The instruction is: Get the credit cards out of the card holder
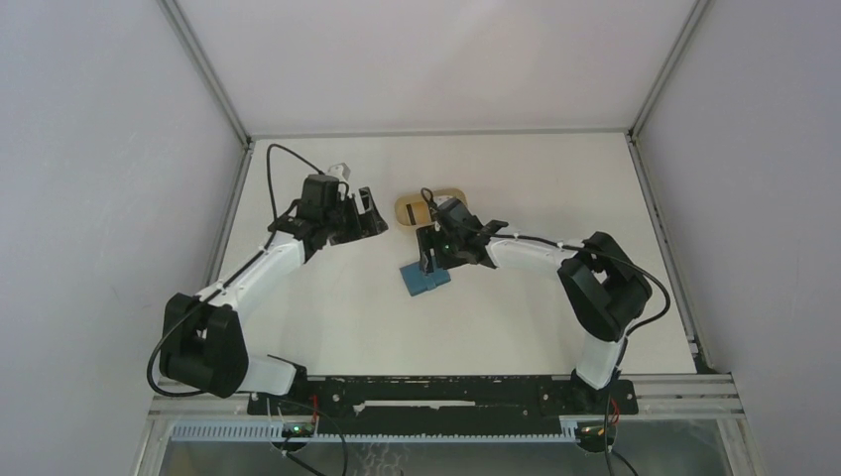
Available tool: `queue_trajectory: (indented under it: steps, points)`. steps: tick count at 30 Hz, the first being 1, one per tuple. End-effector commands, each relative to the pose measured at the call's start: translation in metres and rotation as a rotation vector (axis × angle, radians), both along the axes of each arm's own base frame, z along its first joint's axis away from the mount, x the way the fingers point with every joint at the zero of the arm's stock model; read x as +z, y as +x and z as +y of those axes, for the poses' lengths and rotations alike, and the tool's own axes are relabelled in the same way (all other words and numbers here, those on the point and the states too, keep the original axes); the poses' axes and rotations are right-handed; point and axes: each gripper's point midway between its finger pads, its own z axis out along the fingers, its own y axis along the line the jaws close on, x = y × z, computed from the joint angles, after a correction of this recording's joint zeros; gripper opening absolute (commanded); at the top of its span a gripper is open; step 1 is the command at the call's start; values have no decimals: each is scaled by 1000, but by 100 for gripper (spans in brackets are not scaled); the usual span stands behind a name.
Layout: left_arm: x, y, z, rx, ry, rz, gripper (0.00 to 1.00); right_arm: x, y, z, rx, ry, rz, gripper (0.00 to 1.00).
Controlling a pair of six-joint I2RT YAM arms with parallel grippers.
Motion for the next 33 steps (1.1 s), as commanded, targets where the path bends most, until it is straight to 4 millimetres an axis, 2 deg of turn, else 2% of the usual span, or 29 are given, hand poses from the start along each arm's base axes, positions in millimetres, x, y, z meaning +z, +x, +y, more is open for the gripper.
queue_trajectory:
  steps: [1, 8, 12, 22, 24, 25, 27, 29, 30, 33]
  points:
    - [6, 8, -1, 50, -7, -47, 85, 16, 15, 15, -16, -41, -94, 75]
    - [-14, -2, 13, 85, 54, -4, 85, 10, 4, 18, 17, -169, -155, 60]
    - [-23, -8, 18, 97, 75, 16, 84, -4, -6, 13, 15, -219, -120, 52]
    - [-30, -10, 18, 165, 29, 43, 84, -23, -25, 24, 57, -241, -83, 48]
    - [-36, -11, 16, 182, 10, 62, 84, -26, -27, 23, 61, -249, -70, 42]
    - [-37, -10, 15, 184, 3, 67, 84, -27, -28, 21, 60, -255, -65, 36]
    - [-41, -12, 14, 183, 0, 76, 83, -28, -30, 17, 57, -271, -58, 16]
    - [-43, -13, 12, 182, -6, 80, 83, -29, -32, 15, 56, -284, -52, 3]
    - [-43, -14, 10, 177, -13, 83, 83, -29, -33, 15, 60, -286, -51, 0]
    - [-45, -15, 0, 146, -29, 81, 83, -24, -35, 18, 94, -270, -63, 0]
